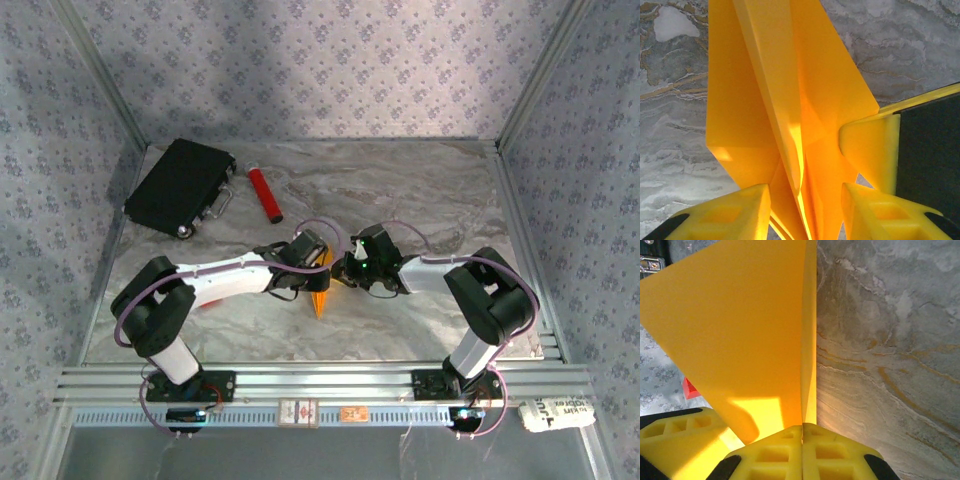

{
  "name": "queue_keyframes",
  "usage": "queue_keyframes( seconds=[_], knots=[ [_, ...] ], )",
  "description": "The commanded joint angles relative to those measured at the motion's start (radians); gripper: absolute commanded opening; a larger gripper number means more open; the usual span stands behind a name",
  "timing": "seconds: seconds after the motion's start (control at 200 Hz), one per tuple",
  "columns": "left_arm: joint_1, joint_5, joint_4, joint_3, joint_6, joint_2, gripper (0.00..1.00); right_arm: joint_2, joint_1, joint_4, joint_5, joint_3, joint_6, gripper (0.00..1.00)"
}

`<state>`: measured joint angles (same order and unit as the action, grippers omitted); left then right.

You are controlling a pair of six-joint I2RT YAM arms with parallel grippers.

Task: Fold a paper plane with a square sheet of paper (pick it up from the middle)
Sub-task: Move a paper plane to the center of the table.

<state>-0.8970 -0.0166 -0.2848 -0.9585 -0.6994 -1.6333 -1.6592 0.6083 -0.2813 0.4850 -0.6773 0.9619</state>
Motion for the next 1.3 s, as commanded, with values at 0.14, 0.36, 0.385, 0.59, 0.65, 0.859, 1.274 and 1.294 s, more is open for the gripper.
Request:
queue_keyframes(
  seconds=[0.14, 0.36, 0.385, 0.59, 0.65, 0.859, 1.274, 1.294],
  knots=[
    [-0.005, -0.045, -0.023, 0.004, -0.02, 0.036, 0.45, -0.014, -0.002, -0.006, -0.008, 0.009, 0.014, 0.07],
    [-0.005, -0.019, -0.01, 0.01, -0.025, 0.026, 0.44, -0.013, -0.002, -0.008, -0.008, 0.008, 0.015, 0.07],
    [-0.005, -0.013, -0.007, 0.01, -0.023, 0.024, 0.43, -0.013, -0.002, -0.007, -0.008, 0.007, 0.014, 0.07],
    [-0.006, 0.013, -0.014, 0.002, -0.039, 0.002, 0.4, -0.016, -0.002, -0.007, -0.007, 0.006, 0.015, 0.07],
    [-0.005, 0.016, -0.013, 0.004, -0.049, 0.001, 0.4, -0.015, -0.002, -0.008, -0.009, 0.006, 0.015, 0.07],
    [-0.005, 0.037, -0.014, 0.002, -0.058, -0.01, 0.39, -0.017, -0.002, -0.007, -0.008, 0.005, 0.017, 0.07],
    [-0.006, 0.047, -0.031, 0.001, -0.066, -0.024, 0.38, -0.016, -0.004, -0.004, -0.011, 0.006, 0.016, 0.07],
    [-0.006, 0.05, -0.029, 0.003, -0.066, -0.025, 0.38, -0.016, -0.004, -0.005, -0.012, 0.007, 0.017, 0.07]
  ],
)
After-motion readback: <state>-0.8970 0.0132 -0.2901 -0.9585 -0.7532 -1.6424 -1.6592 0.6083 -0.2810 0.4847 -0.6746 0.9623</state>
